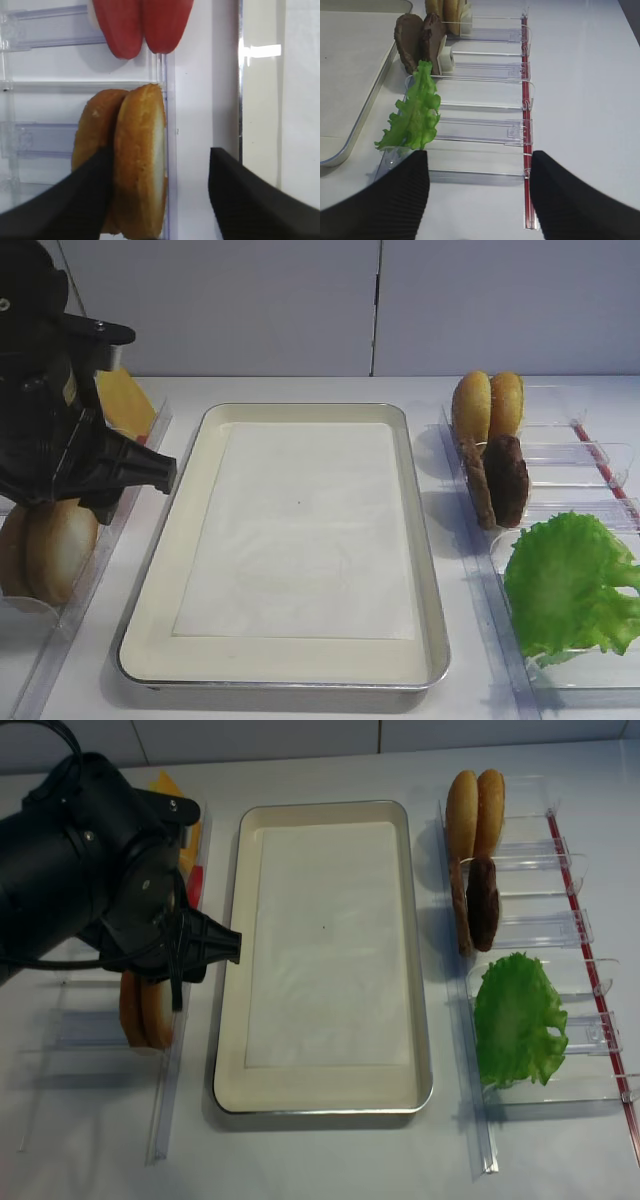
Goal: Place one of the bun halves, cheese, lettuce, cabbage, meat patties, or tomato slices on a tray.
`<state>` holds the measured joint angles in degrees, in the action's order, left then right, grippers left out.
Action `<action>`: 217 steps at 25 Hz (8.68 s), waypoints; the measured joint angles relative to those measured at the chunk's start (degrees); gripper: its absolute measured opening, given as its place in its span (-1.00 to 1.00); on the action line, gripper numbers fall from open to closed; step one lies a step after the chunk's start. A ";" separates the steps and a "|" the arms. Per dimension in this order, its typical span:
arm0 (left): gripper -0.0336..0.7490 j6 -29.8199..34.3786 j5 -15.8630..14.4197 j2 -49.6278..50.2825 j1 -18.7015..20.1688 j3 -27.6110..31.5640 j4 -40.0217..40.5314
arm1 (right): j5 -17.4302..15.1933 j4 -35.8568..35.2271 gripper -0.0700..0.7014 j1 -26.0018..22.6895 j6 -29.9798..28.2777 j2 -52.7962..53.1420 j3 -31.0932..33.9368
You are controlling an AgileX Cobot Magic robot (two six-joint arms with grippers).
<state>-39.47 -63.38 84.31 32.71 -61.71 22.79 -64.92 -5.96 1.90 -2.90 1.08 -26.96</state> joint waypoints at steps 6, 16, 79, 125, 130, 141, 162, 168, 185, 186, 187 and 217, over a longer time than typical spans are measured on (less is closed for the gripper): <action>0.01 0.00 0.00 0.00 0.00 0.00 0.00 | 0.00 0.00 0.35 0.00 0.00 0.00 0.00; -0.30 0.00 -0.47 0.00 0.00 -0.03 0.11 | 0.00 0.00 0.35 0.00 0.00 0.00 0.00; -0.54 -0.14 -2.20 -6.90 4.03 -2.87 -9.29 | 0.00 -0.04 0.35 0.00 0.00 0.00 0.00; -0.55 81.85 17.19 12.86 -11.95 10.41 -95.79 | 0.00 -0.04 0.34 0.00 0.00 0.00 0.00; -0.55 82.73 17.19 14.17 -11.95 10.41 -96.73 | 0.00 -0.04 0.34 0.00 0.00 0.00 0.00; -0.55 81.28 16.79 14.26 -13.16 10.41 -96.73 | 0.00 -0.04 0.34 0.00 0.00 0.00 0.00; 0.18 81.34 12.38 14.26 -15.30 10.41 -95.60 | 0.00 -0.04 0.34 0.00 0.00 0.00 0.00; 0.33 82.54 12.15 14.26 -15.30 10.41 -95.65 | 0.00 -0.04 0.34 0.00 0.00 0.00 0.00; 0.33 63.75 10.21 14.26 -13.97 -0.08 -65.64 | 0.00 -0.04 0.34 0.00 0.00 0.00 0.00; 0.33 62.51 9.55 14.26 -13.74 -0.77 -63.57 | 0.00 -0.04 0.35 0.00 0.00 0.00 0.00; 0.33 61.61 8.91 14.26 -13.63 -1.52 -62.30 | 0.00 -0.04 0.34 0.00 0.00 0.00 0.00; 0.33 36.20 -3.47 -11.25 -3.98 -13.66 -15.27 | 0.00 -0.04 0.35 0.00 0.00 0.00 0.00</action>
<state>-3.27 -66.85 73.06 28.73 -75.37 7.52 -64.92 -6.00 1.90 -2.90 1.08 -26.96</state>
